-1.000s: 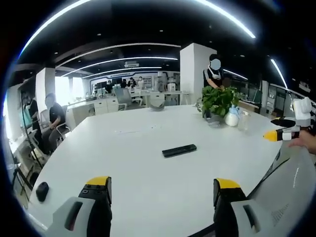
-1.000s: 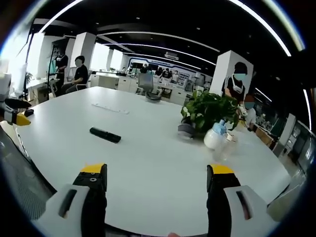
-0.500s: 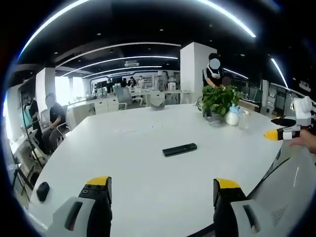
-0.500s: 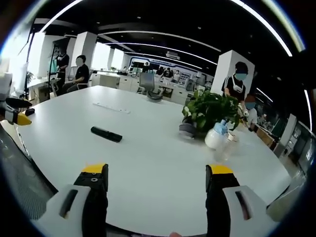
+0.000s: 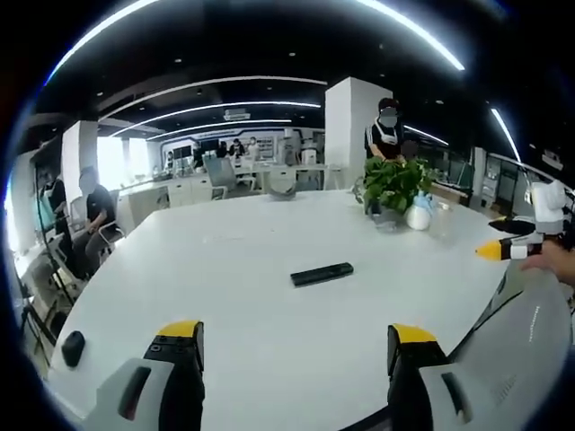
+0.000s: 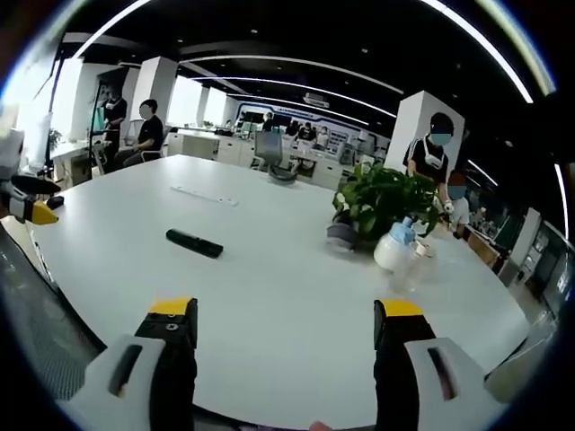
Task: Press the specified remote control buttons in sequence, fully releasing each button before pressing the next.
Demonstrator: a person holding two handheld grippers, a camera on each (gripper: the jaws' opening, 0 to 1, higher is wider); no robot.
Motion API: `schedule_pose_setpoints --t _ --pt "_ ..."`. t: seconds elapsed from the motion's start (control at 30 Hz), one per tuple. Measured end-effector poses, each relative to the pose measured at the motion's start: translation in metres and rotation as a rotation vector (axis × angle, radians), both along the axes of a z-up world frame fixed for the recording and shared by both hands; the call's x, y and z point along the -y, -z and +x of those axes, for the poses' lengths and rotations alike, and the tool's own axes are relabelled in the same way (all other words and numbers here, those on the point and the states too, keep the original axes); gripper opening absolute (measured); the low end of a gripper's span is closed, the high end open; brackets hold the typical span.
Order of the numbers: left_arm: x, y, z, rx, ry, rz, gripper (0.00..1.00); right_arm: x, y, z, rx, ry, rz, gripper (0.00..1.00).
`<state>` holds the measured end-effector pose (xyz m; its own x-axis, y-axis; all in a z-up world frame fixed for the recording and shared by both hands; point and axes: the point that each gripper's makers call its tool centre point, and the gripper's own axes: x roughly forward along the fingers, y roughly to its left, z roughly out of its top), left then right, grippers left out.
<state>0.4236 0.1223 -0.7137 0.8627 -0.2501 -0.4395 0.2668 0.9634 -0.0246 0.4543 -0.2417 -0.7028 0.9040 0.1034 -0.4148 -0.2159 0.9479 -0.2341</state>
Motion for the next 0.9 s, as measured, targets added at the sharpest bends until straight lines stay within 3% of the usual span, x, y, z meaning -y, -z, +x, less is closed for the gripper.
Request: schedule_pose_setpoints --t 0.1,0.17,0.47,0.73,0.9 --pt "-0.001 -0.001 0.000 -0.012 -0.002 -0.033 0.80 -0.001 0.001 0.000 -0.003 -0.006 -0.003 0.83" --pt "-0.001 -0.003 0.002 -0.004 0.010 -0.028 0.82 -0.002 0.001 0.000 -0.005 -0.010 -0.007 0.83" --pt "0.004 -0.018 0.030 0.042 0.108 0.102 0.82 -0.002 0.001 0.000 -0.006 -0.009 -0.009 0.83" --pt "0.014 -0.016 0.045 0.032 0.193 0.159 0.80 0.000 0.002 -0.001 -0.010 -0.005 -0.005 0.82" --pt "0.025 -0.019 0.058 0.061 0.295 0.234 0.80 -0.001 0.003 -0.001 -0.016 -0.011 -0.007 0.82"
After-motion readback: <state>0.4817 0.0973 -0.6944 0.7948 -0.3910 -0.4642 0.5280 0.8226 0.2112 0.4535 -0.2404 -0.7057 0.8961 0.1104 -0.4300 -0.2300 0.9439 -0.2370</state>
